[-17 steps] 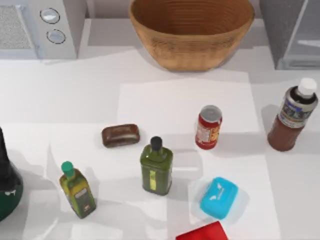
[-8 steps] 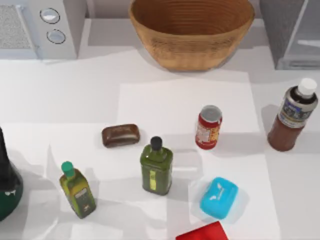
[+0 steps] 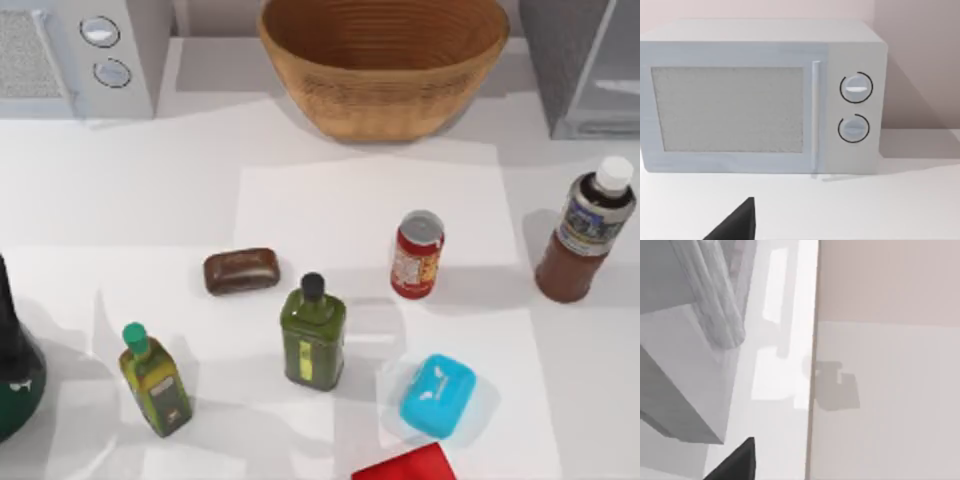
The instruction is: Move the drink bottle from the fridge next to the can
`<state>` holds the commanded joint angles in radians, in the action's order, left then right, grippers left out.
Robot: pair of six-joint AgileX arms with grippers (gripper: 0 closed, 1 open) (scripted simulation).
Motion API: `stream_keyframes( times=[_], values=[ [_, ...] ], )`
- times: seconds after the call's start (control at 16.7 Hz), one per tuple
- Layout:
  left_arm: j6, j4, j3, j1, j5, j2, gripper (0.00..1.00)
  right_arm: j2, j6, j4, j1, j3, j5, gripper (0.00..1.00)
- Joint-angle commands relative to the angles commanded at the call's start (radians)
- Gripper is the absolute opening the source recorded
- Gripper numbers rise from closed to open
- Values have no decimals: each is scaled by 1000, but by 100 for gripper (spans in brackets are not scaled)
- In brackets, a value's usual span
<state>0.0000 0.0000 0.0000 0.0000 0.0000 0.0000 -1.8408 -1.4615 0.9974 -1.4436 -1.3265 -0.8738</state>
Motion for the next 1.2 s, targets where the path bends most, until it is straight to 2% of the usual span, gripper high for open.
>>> stream_keyframes(
  times=[0.3,0.54,0.72,1.08,1.2],
  values=[
    [0,0,0,0,0,0,100,2,464,-371,267,12,57,100],
    [0,0,0,0,0,0,100,7,722,-605,440,21,94,100],
    [0,0,0,0,0,0,100,8,809,-686,507,24,106,100],
    [0,0,0,0,0,0,100,14,816,-697,503,32,108,100],
    [0,0,0,0,0,0,100,20,845,-713,535,44,138,100]
  ],
)
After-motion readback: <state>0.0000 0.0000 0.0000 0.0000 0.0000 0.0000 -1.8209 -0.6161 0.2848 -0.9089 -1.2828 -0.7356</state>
